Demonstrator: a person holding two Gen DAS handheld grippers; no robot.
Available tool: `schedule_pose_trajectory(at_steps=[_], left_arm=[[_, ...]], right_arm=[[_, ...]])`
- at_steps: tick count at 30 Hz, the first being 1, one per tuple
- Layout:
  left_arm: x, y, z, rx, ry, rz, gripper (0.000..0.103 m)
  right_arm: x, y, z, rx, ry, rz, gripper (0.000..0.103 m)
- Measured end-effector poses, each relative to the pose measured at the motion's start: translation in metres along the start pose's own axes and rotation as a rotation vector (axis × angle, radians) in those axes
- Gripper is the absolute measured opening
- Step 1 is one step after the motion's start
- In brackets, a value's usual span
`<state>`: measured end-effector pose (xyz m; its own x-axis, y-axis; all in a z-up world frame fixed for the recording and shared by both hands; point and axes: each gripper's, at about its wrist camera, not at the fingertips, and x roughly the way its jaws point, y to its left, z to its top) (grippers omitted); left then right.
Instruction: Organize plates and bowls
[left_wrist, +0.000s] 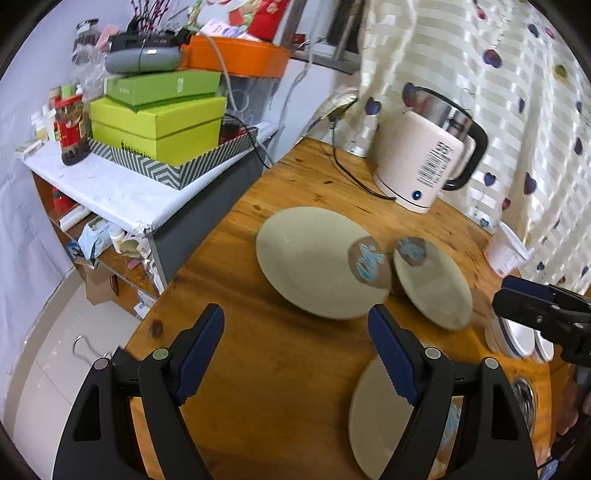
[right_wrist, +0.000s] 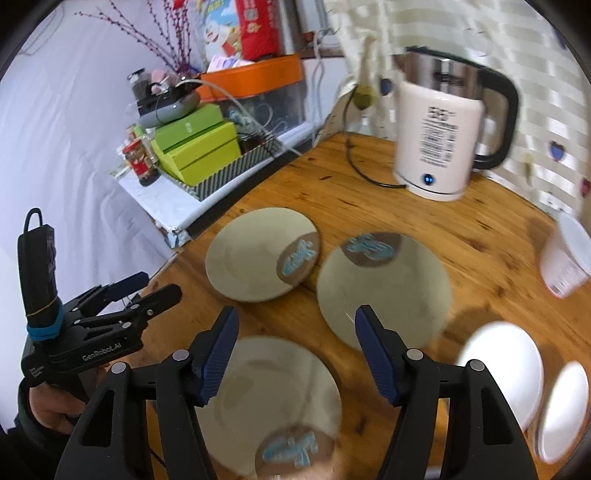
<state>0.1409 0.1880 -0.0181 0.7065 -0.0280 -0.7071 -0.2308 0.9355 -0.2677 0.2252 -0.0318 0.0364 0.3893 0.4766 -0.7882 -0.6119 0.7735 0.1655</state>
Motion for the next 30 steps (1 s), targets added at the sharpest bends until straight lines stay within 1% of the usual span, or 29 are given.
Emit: schedule_pose_trajectory(at_steps=[2, 5, 10, 12, 13, 15, 18, 19, 21, 24, 26, 30], left_arm=[[0.012, 0.007, 0.005, -0.028, 0.018, -0.012, 0.080], [0.028, 0.012, 0.009, -0.051, 0.041, -0.011, 0.080], [0.048, 0.019, 0.016, -0.082, 0.048, -0.008, 0.080], [0.055, 0.024, 0.019, -0.100, 0.056, -0.008, 0.076], [0.059, 0.026, 0.020, -0.111, 0.063, -0.008, 0.074], [0.066, 0.030, 0.022, -0.129, 0.072, -0.012, 0.073], [0.073, 0.034, 0.024, -0.146, 0.080, -0.019, 0.072], [0.075, 0.034, 0.024, -0.149, 0.083, -0.022, 0.070], [0.077, 0.033, 0.025, -0.146, 0.082, -0.026, 0.066], [0.080, 0.032, 0.027, -0.141, 0.092, -0.041, 0.059], [0.080, 0.030, 0.027, -0.138, 0.099, -0.052, 0.052], [0.079, 0.024, 0.028, -0.118, 0.097, -0.064, 0.044]], right_arm=[[0.019, -0.002, 0.011, 0.003, 0.023, 0.030, 0.066], [0.044, -0.006, 0.023, -0.001, 0.053, 0.046, 0.066], [0.082, -0.016, 0.046, 0.001, 0.091, 0.075, 0.065], [0.097, -0.021, 0.055, 0.004, 0.109, 0.079, 0.059], [0.105, -0.024, 0.059, 0.004, 0.118, 0.082, 0.058], [0.118, -0.029, 0.066, 0.005, 0.134, 0.088, 0.051], [0.138, -0.036, 0.071, 0.011, 0.161, 0.092, 0.047], [0.145, -0.038, 0.072, 0.011, 0.171, 0.090, 0.045], [0.156, -0.040, 0.073, 0.014, 0.193, 0.096, 0.037], [0.165, -0.037, 0.073, -0.002, 0.212, 0.102, 0.029], [0.168, -0.035, 0.072, -0.011, 0.213, 0.105, 0.023], [0.168, -0.031, 0.072, -0.012, 0.206, 0.101, 0.022]])
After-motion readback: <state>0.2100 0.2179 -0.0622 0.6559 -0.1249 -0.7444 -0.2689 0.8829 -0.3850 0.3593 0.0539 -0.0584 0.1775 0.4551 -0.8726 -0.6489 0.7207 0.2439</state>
